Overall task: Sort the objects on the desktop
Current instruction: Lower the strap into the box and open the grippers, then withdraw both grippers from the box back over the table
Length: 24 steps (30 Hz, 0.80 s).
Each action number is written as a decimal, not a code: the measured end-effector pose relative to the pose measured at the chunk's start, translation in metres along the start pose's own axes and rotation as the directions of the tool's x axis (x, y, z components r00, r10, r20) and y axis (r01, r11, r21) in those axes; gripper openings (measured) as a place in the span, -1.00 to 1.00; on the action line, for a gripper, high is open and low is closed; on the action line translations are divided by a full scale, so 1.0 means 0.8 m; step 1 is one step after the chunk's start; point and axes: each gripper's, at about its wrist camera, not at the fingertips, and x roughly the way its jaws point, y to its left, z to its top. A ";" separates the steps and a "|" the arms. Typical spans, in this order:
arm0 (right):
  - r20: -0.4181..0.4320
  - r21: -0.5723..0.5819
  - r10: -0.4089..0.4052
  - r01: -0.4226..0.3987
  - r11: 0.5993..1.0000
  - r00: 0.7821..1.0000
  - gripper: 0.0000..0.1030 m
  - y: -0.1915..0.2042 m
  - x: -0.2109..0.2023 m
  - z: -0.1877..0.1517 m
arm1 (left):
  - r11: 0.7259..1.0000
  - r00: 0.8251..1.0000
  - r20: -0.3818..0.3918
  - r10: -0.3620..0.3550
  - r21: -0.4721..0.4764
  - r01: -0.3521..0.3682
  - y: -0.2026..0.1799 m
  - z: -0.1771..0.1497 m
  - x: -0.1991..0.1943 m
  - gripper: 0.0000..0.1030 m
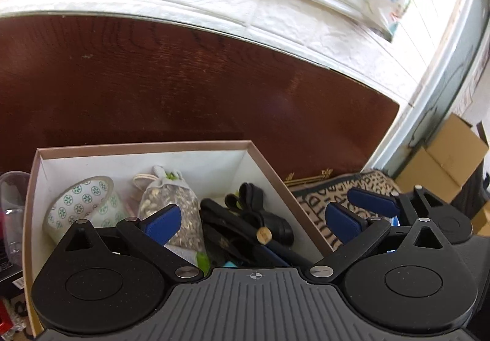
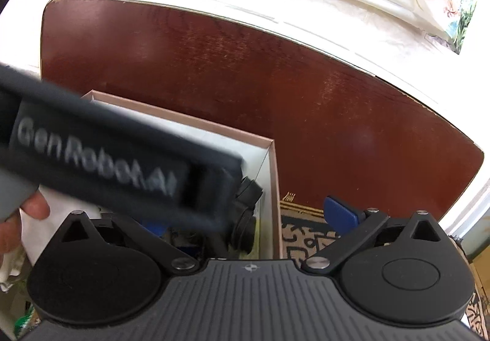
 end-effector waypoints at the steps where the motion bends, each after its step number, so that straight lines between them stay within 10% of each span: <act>1: -0.005 -0.001 0.001 -0.001 1.000 1.000 0.99 0.002 -0.002 0.001 | 1.000 1.000 0.002 0.006 0.010 -0.006 -0.003 -0.002 -0.003 1.00; 24: 0.166 0.112 -0.018 -0.001 0.994 0.986 1.00 0.068 -0.172 0.008 | 1.000 0.989 0.147 0.031 -0.012 -0.029 -0.024 -0.052 -0.201 1.00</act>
